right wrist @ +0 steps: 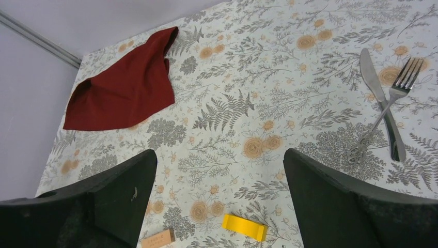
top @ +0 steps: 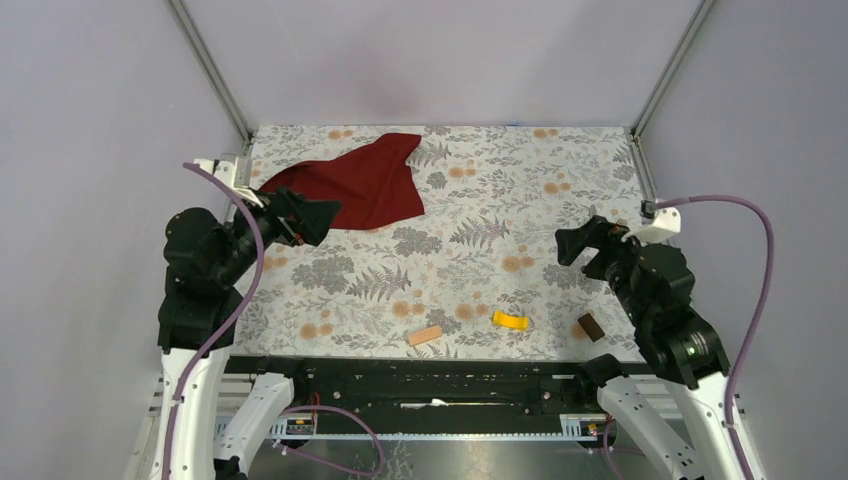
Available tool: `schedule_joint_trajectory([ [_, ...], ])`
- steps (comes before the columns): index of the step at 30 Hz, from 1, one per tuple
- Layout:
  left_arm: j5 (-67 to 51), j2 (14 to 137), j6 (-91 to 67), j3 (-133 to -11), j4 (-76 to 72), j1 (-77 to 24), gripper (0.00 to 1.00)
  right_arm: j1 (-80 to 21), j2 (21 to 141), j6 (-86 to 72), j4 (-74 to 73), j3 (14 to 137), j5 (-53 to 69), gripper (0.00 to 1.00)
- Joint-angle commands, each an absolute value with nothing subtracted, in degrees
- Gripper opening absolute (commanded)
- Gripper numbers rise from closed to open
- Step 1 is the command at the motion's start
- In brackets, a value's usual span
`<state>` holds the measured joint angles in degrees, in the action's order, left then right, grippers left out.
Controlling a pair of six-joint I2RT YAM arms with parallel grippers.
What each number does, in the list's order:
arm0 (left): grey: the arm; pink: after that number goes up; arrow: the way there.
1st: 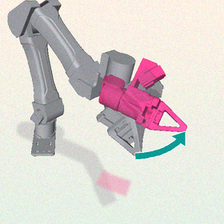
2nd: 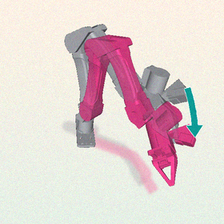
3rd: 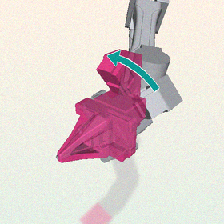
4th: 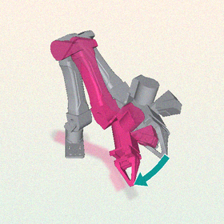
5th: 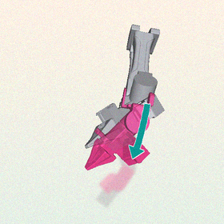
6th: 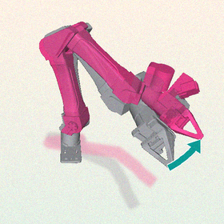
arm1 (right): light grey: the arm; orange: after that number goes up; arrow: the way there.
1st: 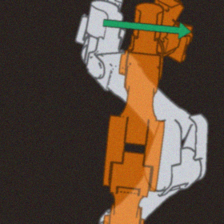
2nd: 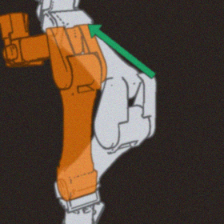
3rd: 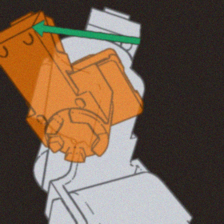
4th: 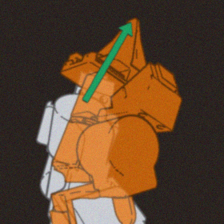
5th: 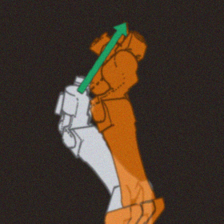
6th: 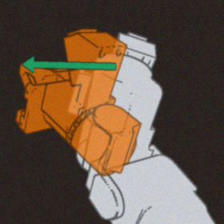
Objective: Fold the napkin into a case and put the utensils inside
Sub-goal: Move the crumpled napkin to the center of the board.
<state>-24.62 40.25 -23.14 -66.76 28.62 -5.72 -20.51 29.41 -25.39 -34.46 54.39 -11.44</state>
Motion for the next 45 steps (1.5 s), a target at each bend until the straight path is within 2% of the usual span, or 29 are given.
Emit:
schedule_joint_trajectory([
  [1,-27.78,41.16,-22.21,-62.73,29.53,-5.45,0.99,-20.81,35.07,-26.03,-25.31,50.49,-8.74,1.0],
  [7,-26.03,43.82,-20.2,-59.83,30.43,-5.58,0.99,-21.05,49.75,-32.47,-8.7,47.32,4.24,1.0],
  [11,-21.76,46.41,-21.39,-60.71,25.0,-5.7,0.99,-25.53,64.19,-36.04,2.32,50.0,3.21,1.0],
  [15,-19.82,50.91,-24.36,-63.56,18.42,-5.84,0.99,-33.05,82.35,-35.49,5.45,61.11,-6.01,1.0],
  [20,-17.45,55.42,-25.7,-64.34,10.74,-6.56,0.99,-38.27,103.33,-36.99,2.22,78.55,-18.05,1.0],
  [26,-12.56,58.22,-22.95,-64.03,8.78,-7.56,0.99,-41.3,124.4,-35.69,-13.49,104.42,-29.06,0.79],
  [32,-10.05,57.94,-20.7,-59.32,5.45,-7.91,0.99,-41.75,130.45,-33.63,-15.72,108.63,-31.45,0.7],
  [34,-10.66,58.43,-20.8,-58.55,5.17,-7.9,0.99,-41.83,131.12,-34.25,-15.91,108.93,-30.47,0.59],
  [35,-11.19,58.64,-20.97,-58.27,5.04,-7.91,0.99,-41.96,131.58,-34.25,-15.91,109.02,-30.07,0.58],
  [45,-11.87,58.7,-21.18,-56.63,4.6,-7.74,0.99,-42.71,137.94,-31.81,-16.57,113.83,-29.93,0.58],
])
